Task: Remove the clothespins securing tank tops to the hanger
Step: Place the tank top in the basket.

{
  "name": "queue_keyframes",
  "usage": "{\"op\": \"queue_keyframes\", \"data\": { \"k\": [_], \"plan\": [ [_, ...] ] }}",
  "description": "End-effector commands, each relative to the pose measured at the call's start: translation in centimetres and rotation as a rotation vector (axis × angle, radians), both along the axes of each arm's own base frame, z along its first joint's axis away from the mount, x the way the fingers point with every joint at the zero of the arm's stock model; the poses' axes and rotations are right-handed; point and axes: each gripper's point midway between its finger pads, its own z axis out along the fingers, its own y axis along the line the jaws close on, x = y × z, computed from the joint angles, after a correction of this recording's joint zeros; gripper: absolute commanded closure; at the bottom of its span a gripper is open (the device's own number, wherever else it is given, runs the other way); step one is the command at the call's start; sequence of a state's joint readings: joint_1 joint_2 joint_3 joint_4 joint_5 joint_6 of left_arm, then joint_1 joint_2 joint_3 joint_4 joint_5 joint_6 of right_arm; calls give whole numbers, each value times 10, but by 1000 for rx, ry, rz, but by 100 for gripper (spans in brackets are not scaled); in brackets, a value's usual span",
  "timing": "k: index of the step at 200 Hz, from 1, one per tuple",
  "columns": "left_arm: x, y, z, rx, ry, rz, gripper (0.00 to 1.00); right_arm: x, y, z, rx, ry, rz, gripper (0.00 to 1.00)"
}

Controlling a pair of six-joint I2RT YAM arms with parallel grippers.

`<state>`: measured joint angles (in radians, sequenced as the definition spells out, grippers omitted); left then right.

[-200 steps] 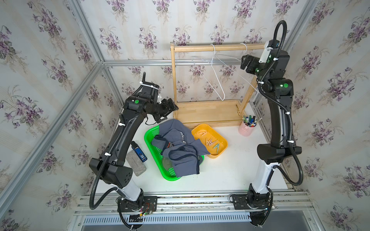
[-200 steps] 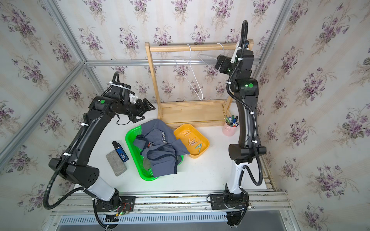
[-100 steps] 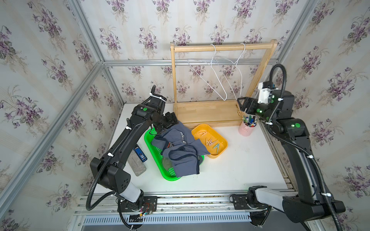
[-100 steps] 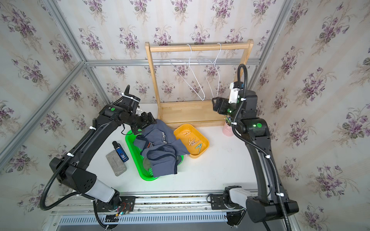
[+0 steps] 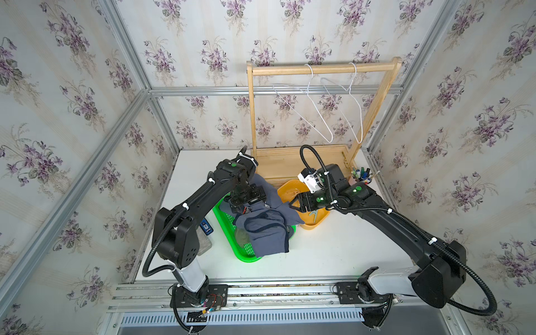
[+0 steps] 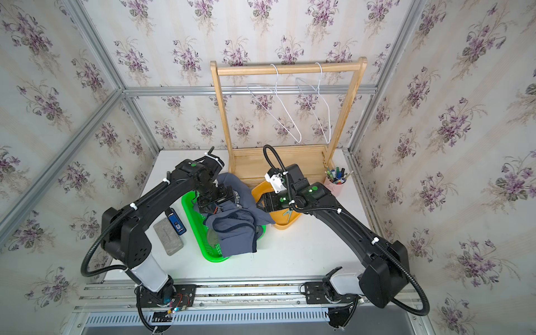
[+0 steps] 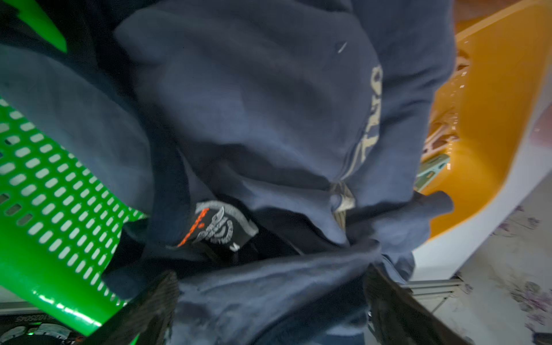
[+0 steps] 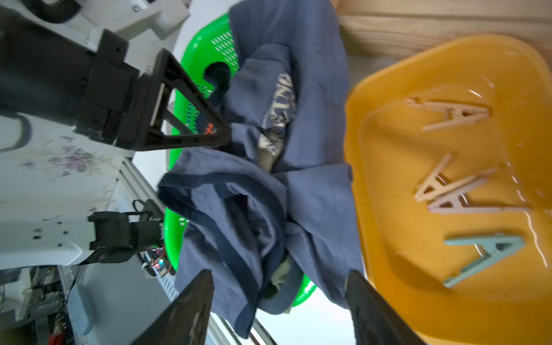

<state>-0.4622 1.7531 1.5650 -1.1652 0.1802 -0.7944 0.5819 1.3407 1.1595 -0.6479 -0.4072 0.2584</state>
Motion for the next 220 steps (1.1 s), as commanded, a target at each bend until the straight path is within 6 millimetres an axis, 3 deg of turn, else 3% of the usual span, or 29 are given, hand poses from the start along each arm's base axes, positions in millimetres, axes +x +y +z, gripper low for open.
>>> {"op": "queue_keyframes", "data": {
  "k": [1, 24, 55, 108, 117, 140, 152, 177, 220],
  "plan": [
    [19, 8, -7, 101, -37, -31, 1, -4, 2, -2, 27, 2, 4, 29],
    [51, -3, -12, 144, -85, -103, 1, -11, 0, -6, 45, 25, -12, 30],
    [78, -19, -40, 147, -80, -128, 1, -15, -5, -11, 37, 46, -30, 30],
    [84, -30, -88, 134, -7, -112, 2, -22, -13, -13, 14, 45, -45, 31],
    [81, -30, -91, 132, 1, -119, 16, -22, -13, -13, 17, 47, -43, 31],
    [72, -23, -91, 149, 7, -127, 68, -19, -10, -10, 25, 32, -42, 31],
    [68, -20, -86, 152, 0, -134, 82, -16, -9, -10, 28, 25, -45, 31],
    [60, -17, -65, 129, -30, -140, 99, -11, -5, -8, 54, 15, -50, 31],
    [47, -22, -4, 30, -119, -143, 100, -2, 3, -2, 83, -19, -44, 31]
  ]
}}
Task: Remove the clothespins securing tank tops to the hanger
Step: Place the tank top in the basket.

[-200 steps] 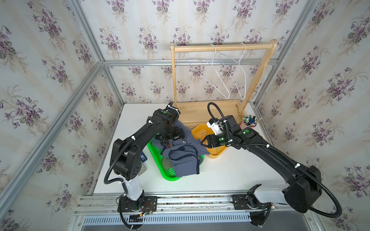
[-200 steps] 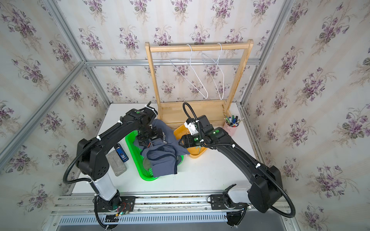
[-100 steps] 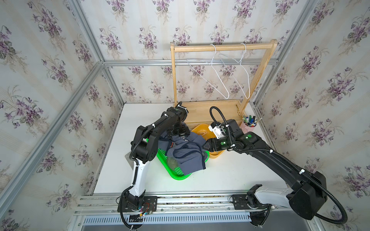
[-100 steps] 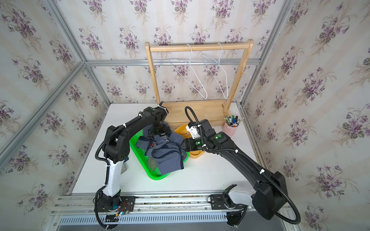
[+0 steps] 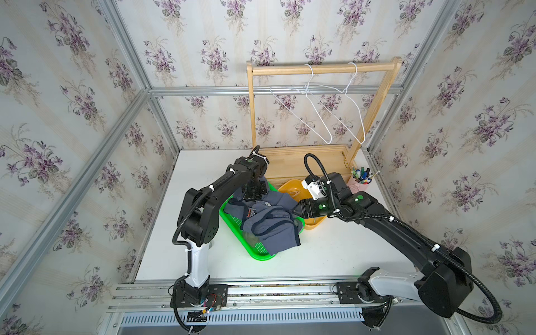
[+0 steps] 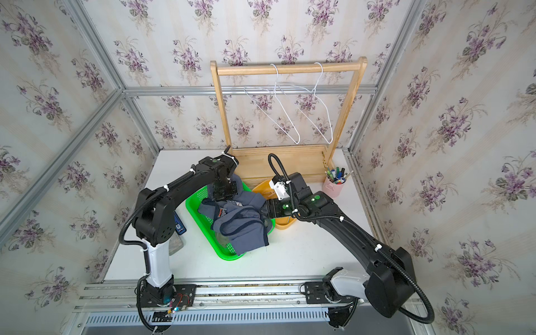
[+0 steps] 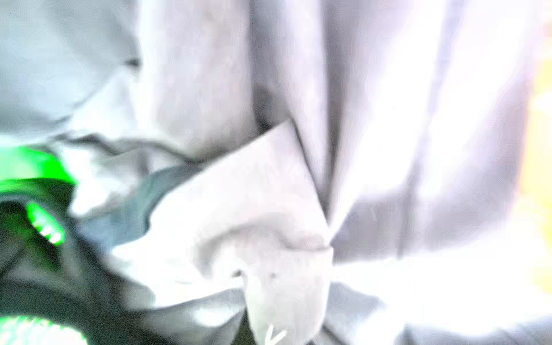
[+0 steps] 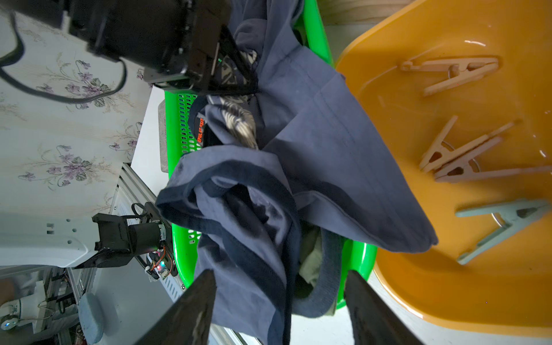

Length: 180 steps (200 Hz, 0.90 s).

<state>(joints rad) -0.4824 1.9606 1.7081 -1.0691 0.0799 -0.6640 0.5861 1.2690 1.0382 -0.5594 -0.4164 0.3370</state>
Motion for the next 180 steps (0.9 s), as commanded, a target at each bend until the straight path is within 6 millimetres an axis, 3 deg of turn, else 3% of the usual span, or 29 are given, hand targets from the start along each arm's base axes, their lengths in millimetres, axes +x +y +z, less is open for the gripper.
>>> {"op": "queue_keyframes", "data": {
  "k": [1, 55, 95, 134, 162, 180],
  "plan": [
    [-11, -3, 30, -57, -19, -14, 100, 10, 7, 10, 36, -43, 2, 31],
    [-35, -5, 114, -163, -133, -65, 100, 23, 22, 11, 67, -78, 41, 30],
    [-52, -3, 166, -245, -218, -54, 100, 32, 32, 14, 88, -90, 68, 30],
    [-53, -8, 215, -341, -295, -17, 100, 35, 38, 17, 104, -95, 81, 30],
    [-51, -1, 235, -338, -360, 15, 100, 37, 38, 16, 100, -98, 82, 29],
    [-48, 11, 226, -268, -380, 33, 100, 37, 38, 14, 96, -96, 79, 29]
  ]
}}
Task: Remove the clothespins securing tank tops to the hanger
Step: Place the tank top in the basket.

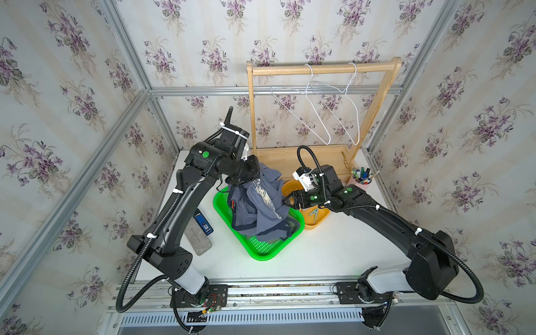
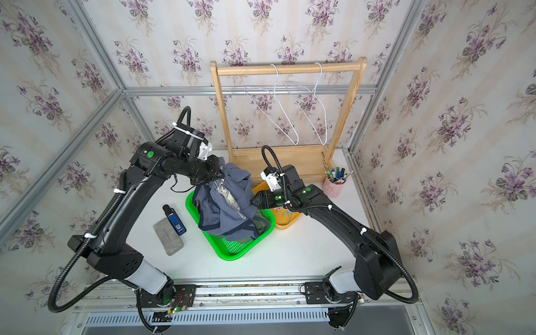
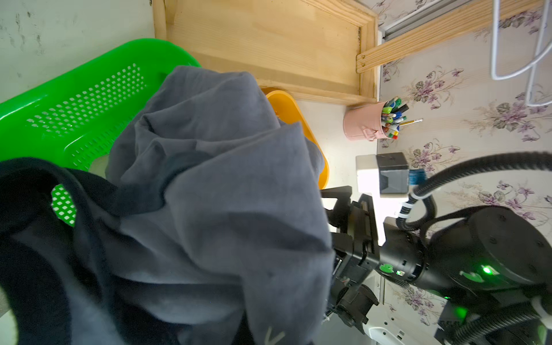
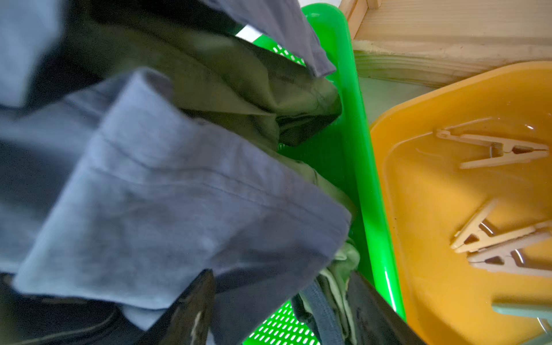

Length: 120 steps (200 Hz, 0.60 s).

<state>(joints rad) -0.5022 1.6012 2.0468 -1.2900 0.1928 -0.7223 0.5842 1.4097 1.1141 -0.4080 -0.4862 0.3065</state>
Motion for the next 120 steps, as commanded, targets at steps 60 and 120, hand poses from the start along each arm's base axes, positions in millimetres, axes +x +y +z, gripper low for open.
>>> {"op": "queue_keyframes", "data": {
  "k": [60, 120],
  "plan": [
    [0, -6, -126, 30, 125, 32, 100, 7, -6, 6, -8, -55, -34, 29],
    [-12, -9, -238, 129, 361, 32, 100, 13, -5, 9, -12, -62, -60, 29]
  ]
}}
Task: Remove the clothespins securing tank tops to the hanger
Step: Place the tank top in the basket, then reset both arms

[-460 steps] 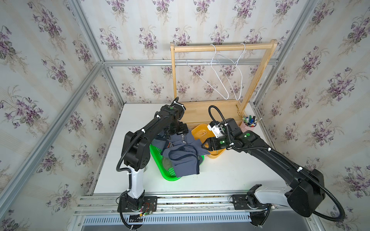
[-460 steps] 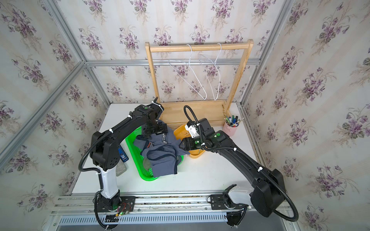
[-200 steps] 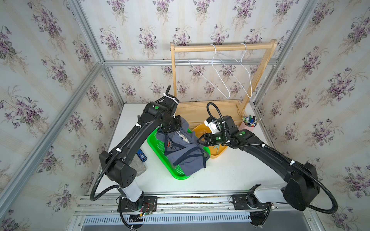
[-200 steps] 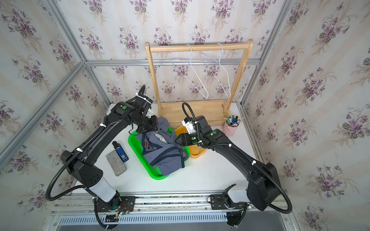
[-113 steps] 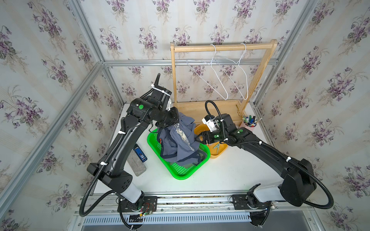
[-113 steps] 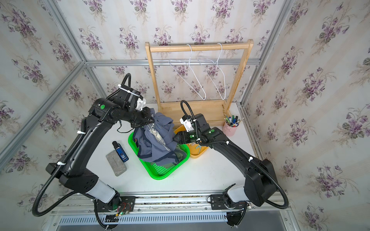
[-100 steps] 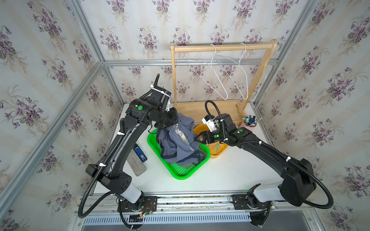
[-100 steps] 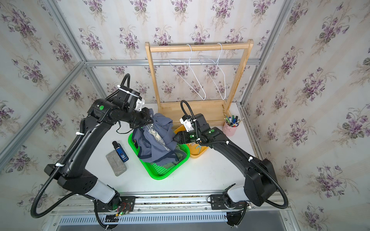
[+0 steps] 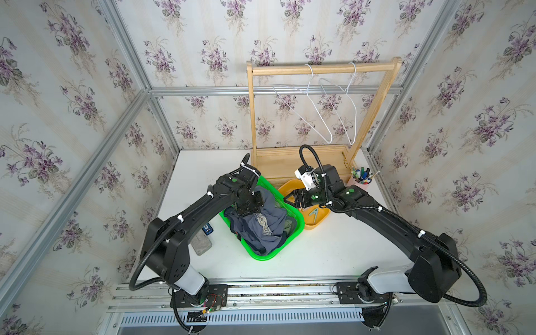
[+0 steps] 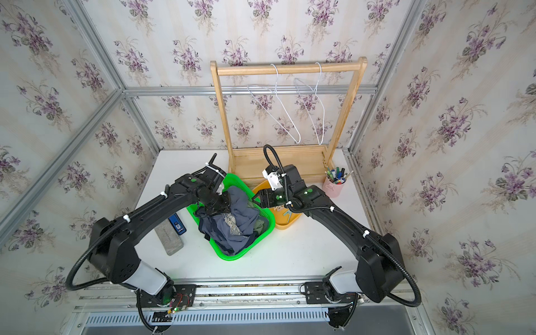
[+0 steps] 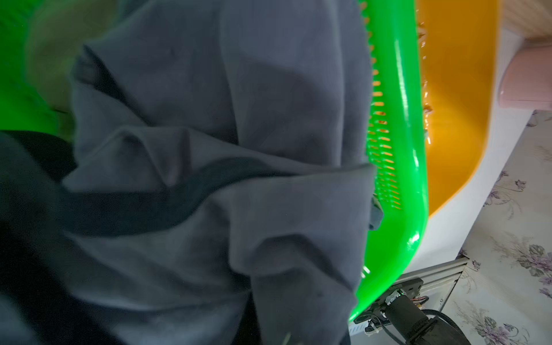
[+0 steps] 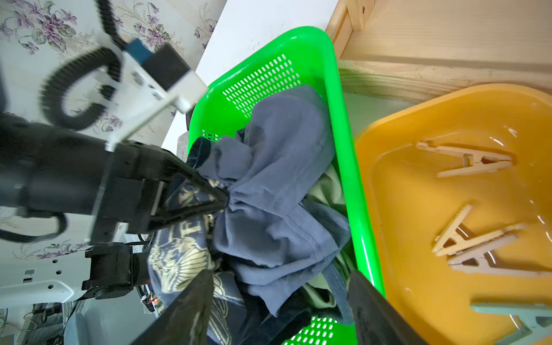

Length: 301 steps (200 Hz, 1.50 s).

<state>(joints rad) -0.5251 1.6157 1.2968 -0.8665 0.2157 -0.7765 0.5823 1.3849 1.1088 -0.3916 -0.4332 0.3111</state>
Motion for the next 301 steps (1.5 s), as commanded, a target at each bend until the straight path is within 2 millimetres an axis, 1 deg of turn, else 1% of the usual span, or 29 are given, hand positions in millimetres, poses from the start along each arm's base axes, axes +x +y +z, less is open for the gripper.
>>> {"op": "queue_keyframes", "data": {
  "k": [1, 20, 44, 55, 63, 71, 78, 84, 88, 91, 99, 102, 105, 129, 149, 168, 182, 186, 193, 212, 224, 233, 246, 254, 261, 268, 274, 286, 301],
  "plan": [
    [6, -5, -23, 0, 34, 21, 100, 6, 1, 2, -2, -14, -18, 29],
    [4, -2, -57, 37, 84, 42, 100, 8, -1, 0, -11, -5, -36, 28],
    [0, -5, -100, 39, 161, 48, 95, 10, -4, -1, -12, 6, -54, 28],
    [-2, -10, -112, 29, 188, 41, 93, 10, -7, -2, -16, 7, -64, 26],
    [-1, -12, -112, 21, 187, 27, 90, 11, -10, -2, -26, 4, -73, 24],
    [4, -16, -99, 15, 144, 0, 85, 13, -15, -1, -39, -1, -89, 20],
    [10, -13, -80, 38, 95, -12, 74, 16, -20, 1, -50, -11, -108, 15],
    [14, -10, -61, 56, 56, -19, 61, 16, -24, 4, -57, -21, -118, 12],
    [17, -9, -48, 61, 31, -26, 50, 16, -25, 6, -59, -30, -124, 10],
    [17, -9, -38, 58, 20, -32, 44, 25, -38, 8, -62, -38, -166, 9],
    [22, -2, -14, 92, -31, -41, 23, 30, -48, 14, -66, -63, -203, 5],
    [23, 0, -5, 99, -45, -46, 6, 31, -51, 17, -66, -73, -212, 3],
    [24, 1, 4, 103, -58, -49, 1, 33, -54, 19, -66, -81, -222, 2],
    [19, 16, 51, 146, -110, -70, 1, 45, -77, 35, -57, -121, -278, 0],
    [14, 35, 85, 185, -191, -60, 1, 58, -100, 44, -82, -167, -335, 1],
    [13, 64, 110, 234, -270, -29, 1, 77, -132, 45, -93, -203, -435, 1],
    [15, 99, 119, 328, -337, 55, 1, 95, -160, 35, -134, -242, -541, 1],
    [14, 112, 129, 344, -386, 91, 1, 100, -168, 31, -144, -253, -567, 0],
    [16, 129, 134, 371, -447, 132, 1, 108, -181, 22, -167, -269, -610, 0],
    [38, 156, 140, 385, -698, 196, 1, 129, -211, -8, -234, -313, -704, 0],
    [50, 167, 134, 475, -851, 150, 1, 137, -221, -31, -258, -325, -730, 0],
    [53, 185, 117, 549, -870, 195, 1, 139, -230, -51, -290, -307, -763, 0],
    [56, 200, 78, 524, -782, 206, 1, 139, -243, -81, -331, -260, -818, 0],
    [59, 205, 54, 509, -712, 176, 1, 138, -242, -97, -341, -245, -808, 0],
    [60, 213, 36, 548, -662, 178, 1, 137, -240, -110, -352, -245, -785, 0],
    [61, 226, 25, 622, -634, 208, 1, 140, -238, -117, -361, -236, -742, 0],
    [63, 232, 18, 658, -635, 218, 1, 145, -241, -121, -394, -227, -747, 0],
    [71, 229, 3, 641, -702, 184, 1, 150, -248, -126, -419, -227, -769, 0],
    [79, 216, -6, 565, -843, 135, 1, 151, -248, -127, -426, -251, -761, 0]
  ]
}}
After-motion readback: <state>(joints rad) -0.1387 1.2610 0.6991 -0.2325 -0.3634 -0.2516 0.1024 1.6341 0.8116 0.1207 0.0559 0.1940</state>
